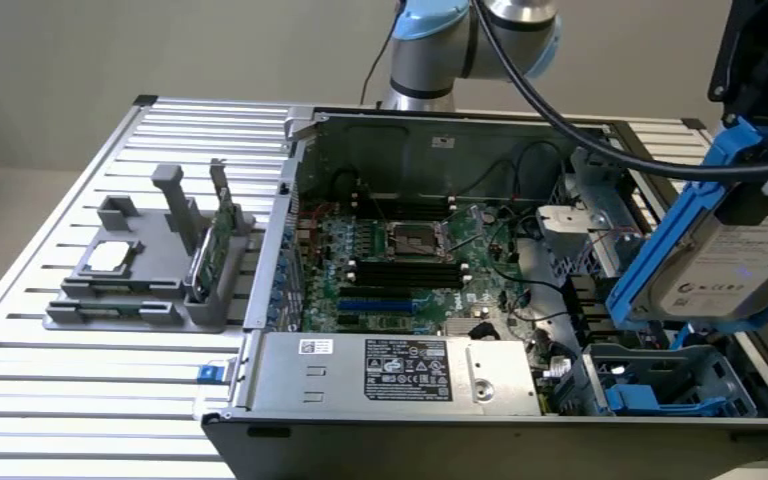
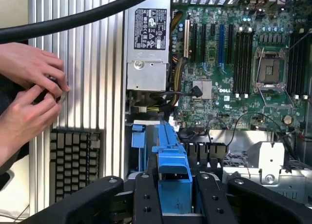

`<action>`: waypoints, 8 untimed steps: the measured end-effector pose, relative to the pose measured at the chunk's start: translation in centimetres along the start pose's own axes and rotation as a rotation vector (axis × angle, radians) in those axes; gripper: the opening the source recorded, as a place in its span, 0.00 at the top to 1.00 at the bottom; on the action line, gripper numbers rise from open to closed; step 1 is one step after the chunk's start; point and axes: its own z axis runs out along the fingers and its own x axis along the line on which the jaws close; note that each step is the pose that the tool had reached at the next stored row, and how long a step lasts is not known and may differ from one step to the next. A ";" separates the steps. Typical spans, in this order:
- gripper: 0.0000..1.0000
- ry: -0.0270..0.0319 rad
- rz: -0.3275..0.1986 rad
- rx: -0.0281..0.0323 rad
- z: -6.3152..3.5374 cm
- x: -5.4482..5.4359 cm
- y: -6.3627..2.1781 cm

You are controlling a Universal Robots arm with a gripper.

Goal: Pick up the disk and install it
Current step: 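Pick up the disk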

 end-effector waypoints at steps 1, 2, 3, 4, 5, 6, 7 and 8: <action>0.67 0.0001 0.000 0.0000 0.01 0.3 -0.13; 0.67 0.0001 0.000 0.0000 0.05 0.6 -0.23; 0.67 0.0001 0.000 0.0000 0.15 0.9 -0.31; 0.67 -0.0001 0.000 0.0000 0.31 1.2 -0.36; 0.67 -0.0001 0.000 0.0000 0.50 1.4 -0.38; 0.67 -0.0003 0.000 0.0000 0.70 1.5 -0.38; 0.67 0.0001 0.000 0.0002 0.87 1.5 -0.39; 0.67 0.0002 0.001 0.0003 1.04 1.5 -0.41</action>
